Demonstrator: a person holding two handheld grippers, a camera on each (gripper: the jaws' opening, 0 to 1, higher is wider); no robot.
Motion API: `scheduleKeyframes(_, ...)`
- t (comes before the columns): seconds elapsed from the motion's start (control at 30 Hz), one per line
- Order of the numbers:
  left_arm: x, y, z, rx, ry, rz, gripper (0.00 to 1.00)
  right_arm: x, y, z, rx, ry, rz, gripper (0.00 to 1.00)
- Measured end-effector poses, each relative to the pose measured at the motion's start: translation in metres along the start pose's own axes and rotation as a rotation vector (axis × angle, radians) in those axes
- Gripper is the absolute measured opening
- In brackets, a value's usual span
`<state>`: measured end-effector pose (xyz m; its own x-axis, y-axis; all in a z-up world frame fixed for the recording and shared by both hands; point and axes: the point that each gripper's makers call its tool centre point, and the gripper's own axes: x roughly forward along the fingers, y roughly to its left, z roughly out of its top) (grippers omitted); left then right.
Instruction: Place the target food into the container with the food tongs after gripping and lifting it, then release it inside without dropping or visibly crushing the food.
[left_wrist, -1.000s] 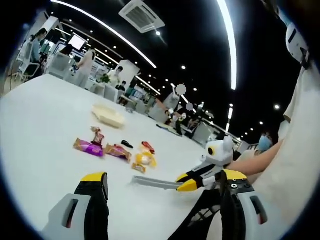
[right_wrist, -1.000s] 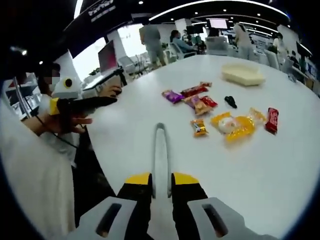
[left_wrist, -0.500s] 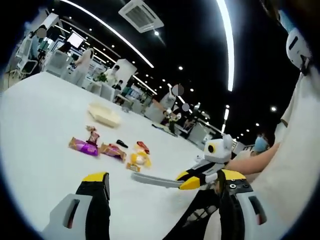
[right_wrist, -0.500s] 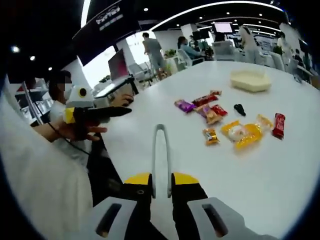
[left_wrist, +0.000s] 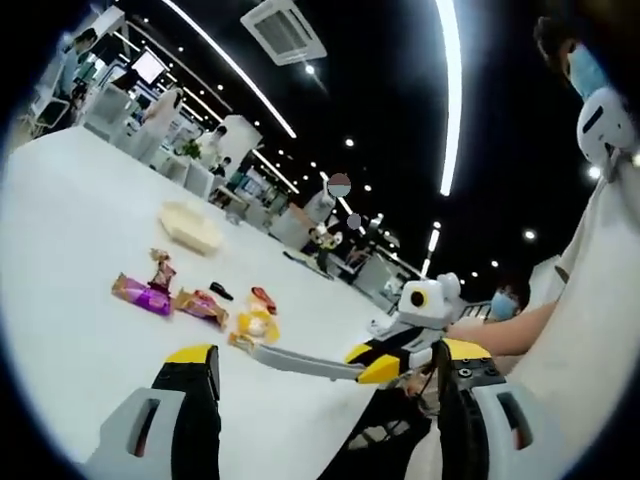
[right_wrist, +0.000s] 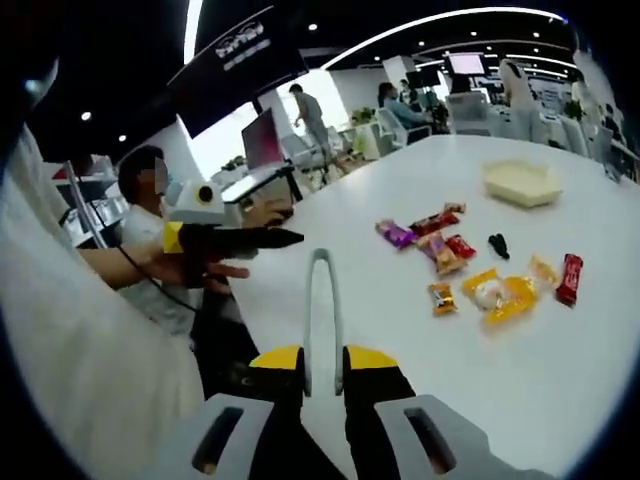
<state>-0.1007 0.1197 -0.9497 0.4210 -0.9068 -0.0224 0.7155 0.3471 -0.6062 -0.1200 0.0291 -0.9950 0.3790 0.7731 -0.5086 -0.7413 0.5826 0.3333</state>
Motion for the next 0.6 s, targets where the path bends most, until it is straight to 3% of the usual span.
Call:
scheduleKeyframes(0.13, 0.005, 0.000, -0.006, 0.015, 0.029, 0.021, 0.91, -0.006, -0.007, -0.002, 0.022, -0.016, 0.013, 0.15)
scheduleKeyframes(0.3, 0.013, 0.006, 0.001, -0.012, 0.012, 0.080, 0.91, -0.016, -0.021, 0.008, -0.019, -0.007, 0.036, 0.15)
scheduleKeyframes(0.43, 0.019, -0.003, 0.001, -0.014, 0.069, 0.105, 0.91, -0.026, -0.034, 0.028, 0.024, -0.093, 0.076, 0.15)
scheduleKeyframes(0.6, 0.021, -0.005, -0.004, -0.015, 0.112, 0.141, 0.91, -0.023, -0.040, 0.027, 0.065, -0.147, 0.124, 0.15)
